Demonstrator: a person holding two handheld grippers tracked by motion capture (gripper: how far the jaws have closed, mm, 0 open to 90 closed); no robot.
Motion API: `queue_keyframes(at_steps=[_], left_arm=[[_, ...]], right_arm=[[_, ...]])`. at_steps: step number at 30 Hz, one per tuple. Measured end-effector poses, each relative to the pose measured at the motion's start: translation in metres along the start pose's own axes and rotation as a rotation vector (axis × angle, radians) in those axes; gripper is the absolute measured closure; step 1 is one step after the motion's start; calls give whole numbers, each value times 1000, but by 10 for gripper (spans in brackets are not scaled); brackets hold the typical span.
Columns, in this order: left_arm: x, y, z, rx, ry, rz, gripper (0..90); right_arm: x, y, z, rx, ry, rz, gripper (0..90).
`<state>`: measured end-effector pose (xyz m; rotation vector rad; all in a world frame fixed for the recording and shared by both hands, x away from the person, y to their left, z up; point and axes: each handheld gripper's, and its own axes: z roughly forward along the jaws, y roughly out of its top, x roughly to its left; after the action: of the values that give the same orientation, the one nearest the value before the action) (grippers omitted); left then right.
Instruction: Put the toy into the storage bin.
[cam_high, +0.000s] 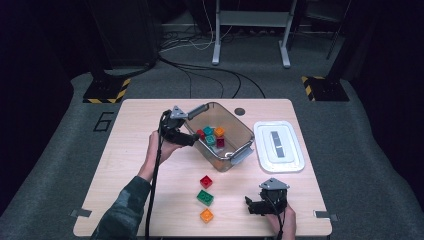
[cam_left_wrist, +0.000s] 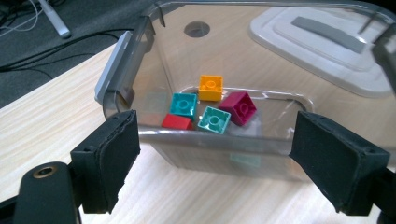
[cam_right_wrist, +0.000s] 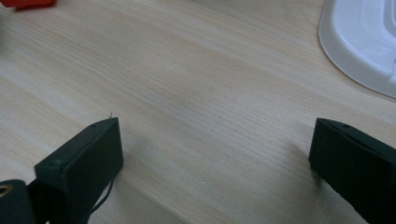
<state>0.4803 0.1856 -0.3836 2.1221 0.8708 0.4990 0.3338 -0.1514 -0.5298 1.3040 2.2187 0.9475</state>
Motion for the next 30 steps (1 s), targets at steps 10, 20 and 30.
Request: queue_keyframes(at_steps=[10, 20, 30], left_arm=[[-14, -21, -24, -26, 0, 10, 120], [-27, -46, -35, -30, -1, 6, 92], [-36, -70, -32, -13, -7, 2, 74]], right_arm=[[0, 0, 0, 0, -2, -1, 19], [0, 0, 0, 2, 2, -3, 19], [0, 0, 0, -1, -1, 0, 19]])
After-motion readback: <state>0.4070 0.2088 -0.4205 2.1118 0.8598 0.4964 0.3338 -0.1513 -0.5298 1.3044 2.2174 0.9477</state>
